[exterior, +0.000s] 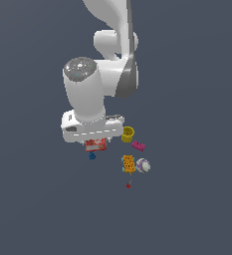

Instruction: Pick up a designated object from a clutter of objects.

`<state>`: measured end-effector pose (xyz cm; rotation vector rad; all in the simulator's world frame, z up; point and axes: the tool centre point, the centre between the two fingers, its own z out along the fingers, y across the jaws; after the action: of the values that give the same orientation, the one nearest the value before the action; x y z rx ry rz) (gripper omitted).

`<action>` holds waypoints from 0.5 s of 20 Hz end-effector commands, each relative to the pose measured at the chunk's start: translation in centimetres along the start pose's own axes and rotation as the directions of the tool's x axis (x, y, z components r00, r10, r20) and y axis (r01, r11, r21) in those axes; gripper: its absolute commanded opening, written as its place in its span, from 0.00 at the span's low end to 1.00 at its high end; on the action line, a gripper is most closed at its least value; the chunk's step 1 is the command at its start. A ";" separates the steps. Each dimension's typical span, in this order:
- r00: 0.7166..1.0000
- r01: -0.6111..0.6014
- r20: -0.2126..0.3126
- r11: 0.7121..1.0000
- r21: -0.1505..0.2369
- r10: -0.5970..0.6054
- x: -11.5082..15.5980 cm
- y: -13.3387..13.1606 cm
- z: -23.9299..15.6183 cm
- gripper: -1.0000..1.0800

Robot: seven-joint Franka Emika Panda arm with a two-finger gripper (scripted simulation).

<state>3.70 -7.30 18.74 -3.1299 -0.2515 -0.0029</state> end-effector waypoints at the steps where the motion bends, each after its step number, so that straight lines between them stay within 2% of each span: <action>1: 1.000 0.001 0.001 1.000 0.001 -0.001 0.3 1.9 -2.4 0.00; 10: 1.000 0.001 0.001 1.000 0.000 -0.001 1.8 8.1 -10.0 0.00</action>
<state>6.43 -14.18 27.55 -3.1305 -0.2513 -0.0031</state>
